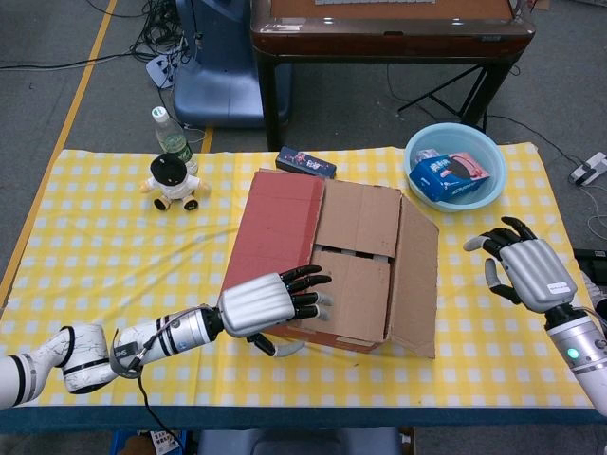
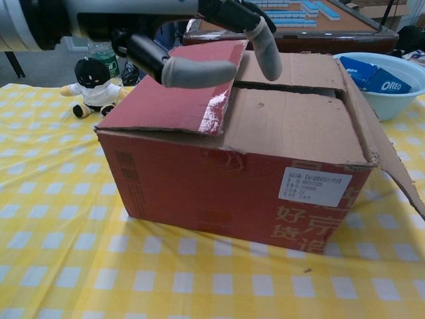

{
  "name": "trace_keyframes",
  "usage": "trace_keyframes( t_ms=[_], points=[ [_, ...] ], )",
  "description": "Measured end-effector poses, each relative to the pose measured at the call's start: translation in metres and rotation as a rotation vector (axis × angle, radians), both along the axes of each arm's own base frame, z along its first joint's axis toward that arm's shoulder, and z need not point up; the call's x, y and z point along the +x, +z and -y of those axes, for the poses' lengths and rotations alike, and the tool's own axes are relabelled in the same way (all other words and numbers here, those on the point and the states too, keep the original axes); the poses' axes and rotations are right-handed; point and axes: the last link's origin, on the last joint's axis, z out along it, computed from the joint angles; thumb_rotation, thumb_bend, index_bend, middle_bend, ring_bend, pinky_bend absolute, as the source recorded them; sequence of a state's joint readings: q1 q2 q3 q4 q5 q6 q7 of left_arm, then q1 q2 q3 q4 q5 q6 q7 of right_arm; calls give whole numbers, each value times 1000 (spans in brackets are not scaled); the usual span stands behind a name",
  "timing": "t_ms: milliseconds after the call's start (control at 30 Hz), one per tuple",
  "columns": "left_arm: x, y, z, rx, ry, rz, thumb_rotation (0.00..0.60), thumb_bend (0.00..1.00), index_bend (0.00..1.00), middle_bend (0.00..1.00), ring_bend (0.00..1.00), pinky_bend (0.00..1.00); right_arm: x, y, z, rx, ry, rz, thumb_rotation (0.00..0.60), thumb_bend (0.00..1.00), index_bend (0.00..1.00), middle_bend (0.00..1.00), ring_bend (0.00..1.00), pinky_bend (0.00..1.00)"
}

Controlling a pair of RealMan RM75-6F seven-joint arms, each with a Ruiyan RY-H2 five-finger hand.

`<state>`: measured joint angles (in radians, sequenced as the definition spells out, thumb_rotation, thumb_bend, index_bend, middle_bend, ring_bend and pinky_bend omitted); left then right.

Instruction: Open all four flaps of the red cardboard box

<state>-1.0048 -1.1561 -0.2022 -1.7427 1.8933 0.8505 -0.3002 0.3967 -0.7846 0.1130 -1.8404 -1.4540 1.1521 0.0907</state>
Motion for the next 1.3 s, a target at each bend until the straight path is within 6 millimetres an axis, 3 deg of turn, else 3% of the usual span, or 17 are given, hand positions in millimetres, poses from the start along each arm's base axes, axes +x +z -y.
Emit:
trace_keyframes(
  t_ms=[433, 733, 1300],
  points=[
    [20, -28, -17, 133, -52, -109, 230, 467, 378, 257, 3, 0, 2, -3, 3, 11, -5, 4, 600, 701, 333, 346, 250, 101],
    [17, -37, -20, 212, -90, -165, 234, 467, 466, 359, 73, 0, 0, -5, 2, 17, -12, 6, 600, 701, 333, 346, 250, 101],
    [7, -38, -25, 331, -118, -246, 230, 487, 543, 441, 114, 0, -4, -5, 0, 20, -17, 21, 600, 701, 333, 346, 250, 101]
  ],
)
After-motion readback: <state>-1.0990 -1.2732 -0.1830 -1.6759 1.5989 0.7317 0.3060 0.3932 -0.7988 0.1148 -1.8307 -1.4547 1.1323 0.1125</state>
